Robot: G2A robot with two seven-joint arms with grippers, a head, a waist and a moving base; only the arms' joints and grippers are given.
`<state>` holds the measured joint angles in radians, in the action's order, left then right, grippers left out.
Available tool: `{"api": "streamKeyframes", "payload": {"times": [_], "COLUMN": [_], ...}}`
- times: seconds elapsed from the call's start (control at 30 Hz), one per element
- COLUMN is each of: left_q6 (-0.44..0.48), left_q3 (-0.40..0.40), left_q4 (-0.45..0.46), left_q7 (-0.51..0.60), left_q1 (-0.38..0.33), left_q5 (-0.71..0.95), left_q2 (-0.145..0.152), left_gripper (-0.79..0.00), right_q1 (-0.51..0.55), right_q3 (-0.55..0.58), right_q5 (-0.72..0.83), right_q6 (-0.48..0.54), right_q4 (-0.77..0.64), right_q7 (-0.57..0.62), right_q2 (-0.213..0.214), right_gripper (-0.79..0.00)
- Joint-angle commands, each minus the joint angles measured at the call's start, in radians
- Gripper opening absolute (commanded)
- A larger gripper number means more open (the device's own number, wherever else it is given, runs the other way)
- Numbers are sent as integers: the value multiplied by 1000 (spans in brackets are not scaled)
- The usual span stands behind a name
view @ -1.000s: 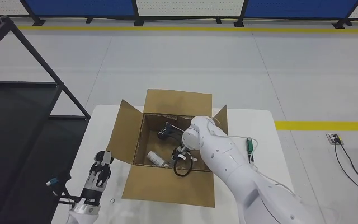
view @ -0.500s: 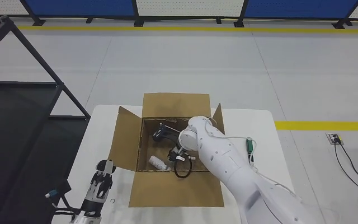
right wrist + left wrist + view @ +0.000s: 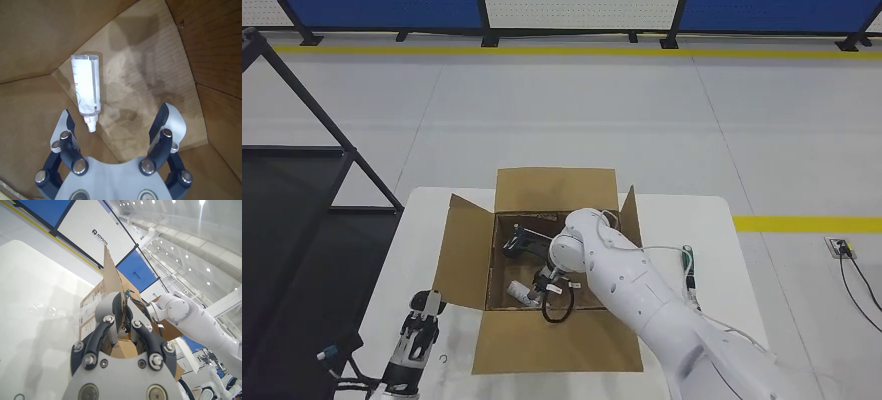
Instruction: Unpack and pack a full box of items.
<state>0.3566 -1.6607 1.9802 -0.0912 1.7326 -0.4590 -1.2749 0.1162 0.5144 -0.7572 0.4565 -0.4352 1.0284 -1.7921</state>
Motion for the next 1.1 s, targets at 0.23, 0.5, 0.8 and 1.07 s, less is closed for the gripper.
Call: {"api": "streamKeyframes", "payload": {"times": [0.23,0.5,0.8,1.07], "left_q6": [34,20,-5,-16], "left_q3": [-83,-155,-200,-202], "left_q4": [30,12,-3,-12], "left_q7": [86,103,158,173], "left_q1": [-12,-64,-103,-119], "left_q5": [258,480,544,553], "left_q2": [5,6,10,10], "left_gripper": [0,0,0,0], "right_q1": [1,6,-4,-10], "right_q3": [0,-19,-37,-49], "right_q5": [-2,-29,-56,-81], "right_q6": [-63,-144,-155,-144], "right_q4": [-17,-4,67,130], "right_q7": [27,50,44,13], "right_q2": [-20,-50,-87,-117], "right_gripper": [0,0,0,0]}}
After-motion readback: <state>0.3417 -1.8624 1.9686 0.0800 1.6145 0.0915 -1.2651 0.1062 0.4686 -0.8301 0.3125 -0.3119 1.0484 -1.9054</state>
